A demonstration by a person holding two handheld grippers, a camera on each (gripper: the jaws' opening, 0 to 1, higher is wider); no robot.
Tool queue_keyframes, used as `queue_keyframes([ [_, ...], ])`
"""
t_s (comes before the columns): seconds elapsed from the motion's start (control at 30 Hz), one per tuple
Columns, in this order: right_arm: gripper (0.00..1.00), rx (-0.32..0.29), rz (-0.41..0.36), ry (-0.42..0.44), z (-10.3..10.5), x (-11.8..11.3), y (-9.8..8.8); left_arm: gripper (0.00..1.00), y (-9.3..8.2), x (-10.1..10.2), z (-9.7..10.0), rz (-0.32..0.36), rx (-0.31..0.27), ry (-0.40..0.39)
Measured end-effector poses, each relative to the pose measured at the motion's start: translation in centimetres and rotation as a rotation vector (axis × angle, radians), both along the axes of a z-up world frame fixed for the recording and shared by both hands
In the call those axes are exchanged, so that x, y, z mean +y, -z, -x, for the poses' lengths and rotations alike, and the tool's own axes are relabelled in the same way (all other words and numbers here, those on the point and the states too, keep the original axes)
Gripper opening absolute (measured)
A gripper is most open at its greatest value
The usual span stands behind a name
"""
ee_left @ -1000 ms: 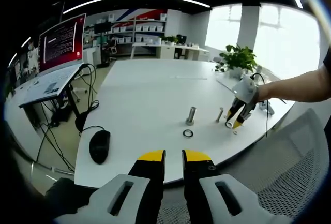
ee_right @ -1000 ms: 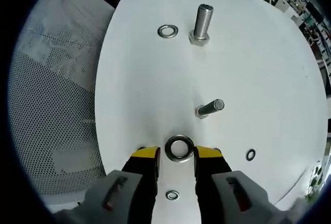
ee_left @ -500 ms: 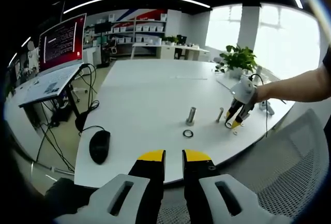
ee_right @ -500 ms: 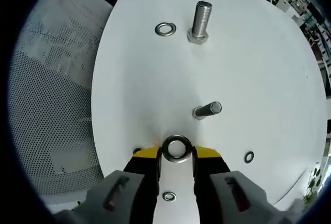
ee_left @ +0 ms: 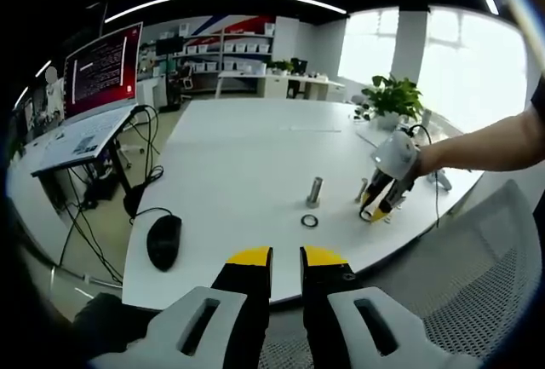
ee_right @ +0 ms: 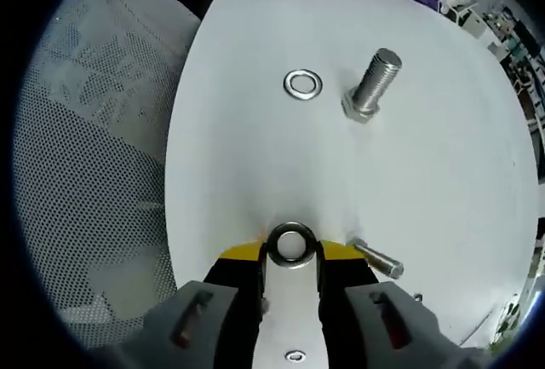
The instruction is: Place the washer onto the threaded stud by aligning its center hole with the stud, sliding it down to the base, and recovering from edge contact or off-axis alignment until the washer reaches the visible bottom stop.
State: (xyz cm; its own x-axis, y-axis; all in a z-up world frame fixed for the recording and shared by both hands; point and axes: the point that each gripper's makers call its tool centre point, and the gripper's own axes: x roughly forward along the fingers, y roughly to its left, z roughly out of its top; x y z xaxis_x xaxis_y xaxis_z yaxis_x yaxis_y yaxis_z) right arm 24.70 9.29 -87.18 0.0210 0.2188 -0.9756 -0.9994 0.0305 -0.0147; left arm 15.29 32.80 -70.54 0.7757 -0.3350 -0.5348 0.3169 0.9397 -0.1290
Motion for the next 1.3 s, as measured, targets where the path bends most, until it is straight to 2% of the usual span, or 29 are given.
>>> queue_keyframes([
  [0.13,0.25,0.003,0.044,-0.039,0.6,1.1,-0.1,0.1,0.0,0.0,0.0,0.001,-0.001,-0.001],
  [0.23,0.25,0.005,0.06,-0.038,0.6,1.6,-0.1,0.1,-0.1,0.0,0.0,0.003,-0.004,-0.003],
  [0.4,0.25,0.01,0.027,-0.033,0.7,3.1,-0.3,0.1,-0.1,0.0,-0.1,0.006,-0.007,-0.006],
  [0.47,0.25,0.012,-0.029,0.006,0.4,4.4,-0.4,0.1,-0.1,0.0,-0.1,0.005,-0.006,-0.006],
  [0.6,0.25,0.01,-0.027,-0.019,0.2,5.5,-0.4,0.1,-0.1,0.0,0.0,0.003,-0.003,-0.006],
  [0.87,0.25,0.011,0.101,-0.09,0.0,5.8,-0.3,0.1,-0.1,0.1,0.0,0.003,-0.003,-0.006],
  [1.3,0.25,0.019,0.135,-0.107,-0.1,5.7,-0.2,0.1,0.0,0.0,0.0,0.002,0.001,-0.002],
])
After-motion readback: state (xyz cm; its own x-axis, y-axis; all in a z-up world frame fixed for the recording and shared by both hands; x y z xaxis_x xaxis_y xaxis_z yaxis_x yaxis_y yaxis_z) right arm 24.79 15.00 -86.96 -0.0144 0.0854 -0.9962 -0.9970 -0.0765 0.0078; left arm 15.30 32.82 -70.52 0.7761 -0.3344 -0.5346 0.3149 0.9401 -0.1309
